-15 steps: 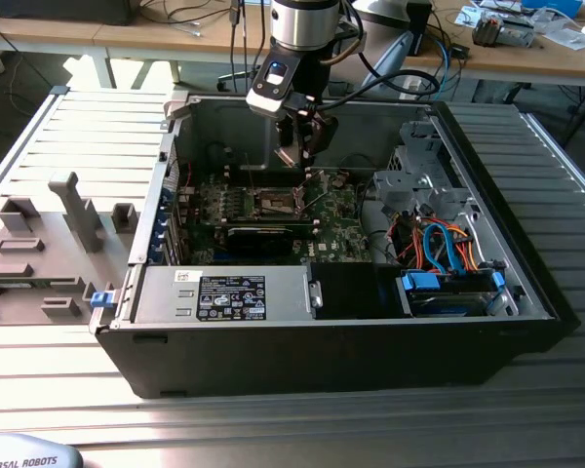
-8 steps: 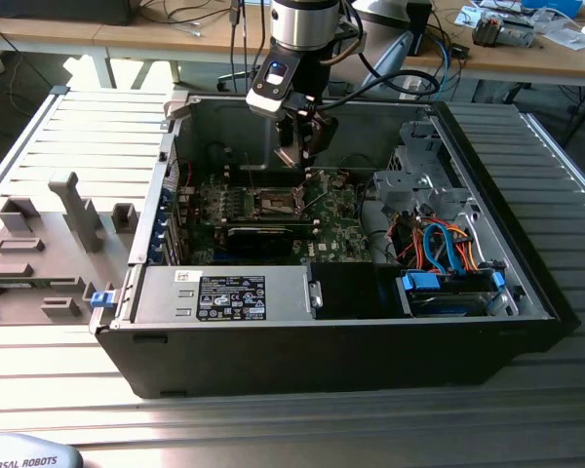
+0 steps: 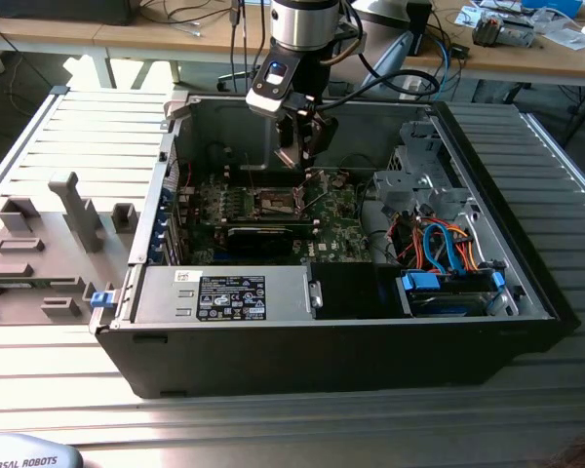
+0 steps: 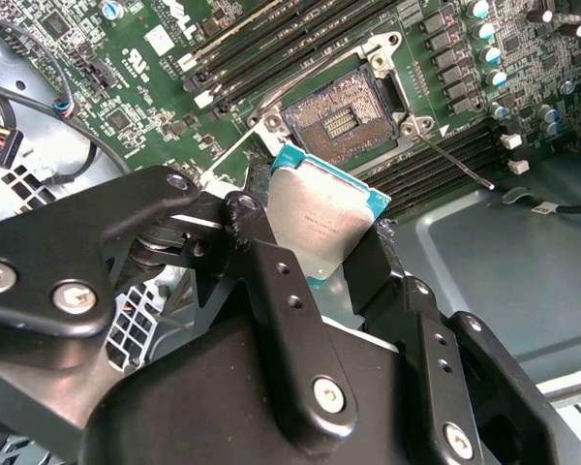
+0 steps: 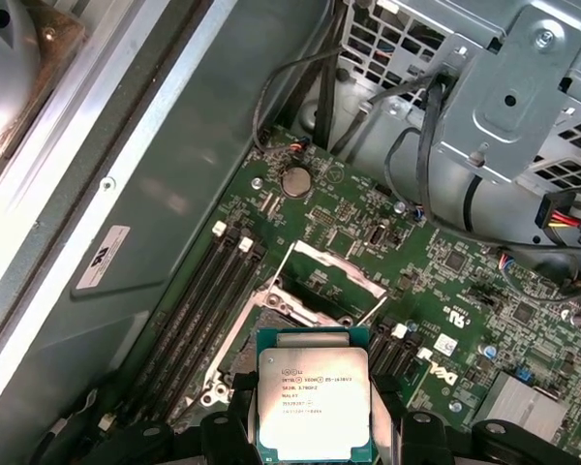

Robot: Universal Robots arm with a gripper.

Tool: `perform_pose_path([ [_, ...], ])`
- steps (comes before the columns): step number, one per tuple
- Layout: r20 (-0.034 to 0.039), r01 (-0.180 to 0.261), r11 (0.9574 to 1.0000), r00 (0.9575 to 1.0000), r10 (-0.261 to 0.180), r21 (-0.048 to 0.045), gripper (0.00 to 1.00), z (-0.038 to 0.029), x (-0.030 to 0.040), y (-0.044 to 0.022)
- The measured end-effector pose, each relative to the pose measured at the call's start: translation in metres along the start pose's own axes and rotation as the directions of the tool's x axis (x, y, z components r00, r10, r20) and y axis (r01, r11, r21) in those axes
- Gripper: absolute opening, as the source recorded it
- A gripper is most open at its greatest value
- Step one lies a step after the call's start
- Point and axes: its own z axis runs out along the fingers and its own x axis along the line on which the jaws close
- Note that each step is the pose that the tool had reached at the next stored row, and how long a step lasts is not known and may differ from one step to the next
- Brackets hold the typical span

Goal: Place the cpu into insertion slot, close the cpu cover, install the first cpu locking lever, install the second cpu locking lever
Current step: 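Place the cpu into insertion slot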

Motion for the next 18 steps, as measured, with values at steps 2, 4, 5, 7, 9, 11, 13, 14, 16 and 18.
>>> perform_pose_path([
  [2, 0.001, -0.001, 1.0, 1.0, 0.001, 0.0005, 0.54, 0.0, 0.0, 0.0],
  [4, 0.0021, -0.001, 1.0, 1.0, 0.001, 0.0011, 0.54, 0.0001, 0.0, 0.0],
  [5, 0.0029, -0.002, 1.0, 1.0, 0.002, 0.0016, 0.54, 0.0001, 0.0, 0.0],
  [7, 0.0052, -0.004, 1.0, 1.0, 0.004, 0.0029, 0.54, 0.0001, 0.0, 0.0],
  [9, 0.0071, -0.006, 1.0, 1.0, 0.006, 0.004, 0.54, 0.0001, 0.0, 0.0],
  [11, 0.0085, -0.007, 1.0, 0.9999, 0.007, 0.0047, 0.54, 0.0001, 0.0, 0.0],
  [13, 0.0095, -0.008, 1.0, 0.9999, 0.008, 0.0053, 0.54, 0.0001, 0.0, 0.0],
  [14, 0.0102, -0.01, 0.9999, 0.9999, 0.01, 0.0056, 0.54, 0.0001, 0.0, 0.0],
  [16, 0.0115, -0.012, 0.9999, 0.9999, 0.012, 0.0062, 0.54, 0.0002, 0.0, 0.0],
  [18, 0.0122, -0.012, 0.9999, 0.9999, 0.012, 0.0067, 0.54, 0.0002, 0.0, 0.0],
])
